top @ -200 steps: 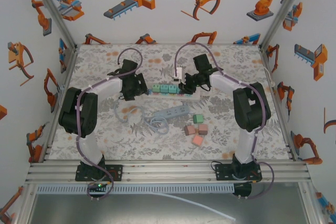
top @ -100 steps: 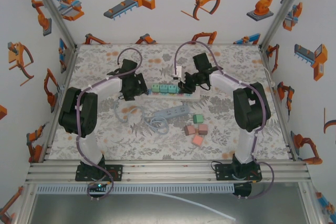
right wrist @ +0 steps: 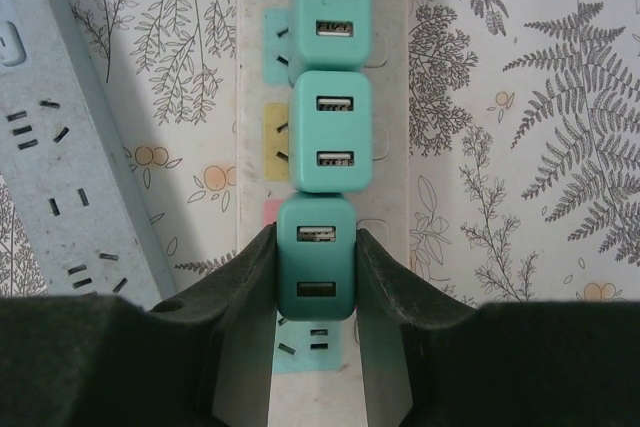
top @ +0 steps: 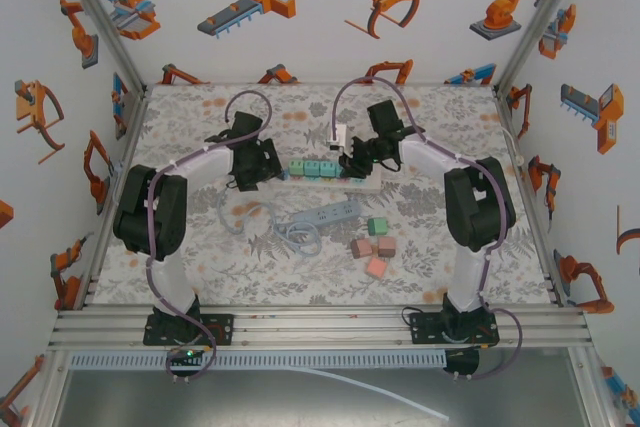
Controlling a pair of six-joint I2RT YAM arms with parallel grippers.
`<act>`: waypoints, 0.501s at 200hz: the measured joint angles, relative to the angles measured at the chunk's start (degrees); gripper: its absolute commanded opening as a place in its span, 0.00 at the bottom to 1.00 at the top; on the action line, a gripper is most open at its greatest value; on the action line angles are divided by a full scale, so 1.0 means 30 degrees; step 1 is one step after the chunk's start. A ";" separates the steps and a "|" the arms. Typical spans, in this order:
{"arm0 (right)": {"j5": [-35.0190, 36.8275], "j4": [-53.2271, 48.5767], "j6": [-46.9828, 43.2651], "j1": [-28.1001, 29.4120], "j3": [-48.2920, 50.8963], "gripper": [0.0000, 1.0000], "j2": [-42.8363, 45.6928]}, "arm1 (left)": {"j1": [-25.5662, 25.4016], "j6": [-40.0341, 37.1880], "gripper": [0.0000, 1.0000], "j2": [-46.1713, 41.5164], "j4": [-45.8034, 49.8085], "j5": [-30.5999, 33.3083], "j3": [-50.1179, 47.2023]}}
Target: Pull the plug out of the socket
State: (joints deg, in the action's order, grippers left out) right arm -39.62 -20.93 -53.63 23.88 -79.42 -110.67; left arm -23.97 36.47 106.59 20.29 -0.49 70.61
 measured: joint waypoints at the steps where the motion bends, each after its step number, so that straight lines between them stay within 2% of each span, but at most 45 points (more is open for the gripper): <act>1: 0.0036 -0.0044 0.0000 0.0015 -0.0022 0.00 0.0000 | -0.0007 0.0000 0.71 0.0007 0.0000 0.0000 0.0000; 69: 0.0182 -0.0532 0.1625 0.0109 -0.0568 0.00 0.0000 | -0.0255 0.0000 0.71 0.0328 -0.0095 0.0219 0.0306; 100: 0.1632 -0.1311 0.1326 0.0357 -0.1785 0.00 0.0000 | -0.0437 0.0015 0.71 0.0444 -0.0109 0.0401 0.0474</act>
State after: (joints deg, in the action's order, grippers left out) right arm -34.72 -24.86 -49.65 24.95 -84.77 -110.67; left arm -25.28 36.51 107.92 19.97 0.71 72.03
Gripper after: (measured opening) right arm 0.339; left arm 0.713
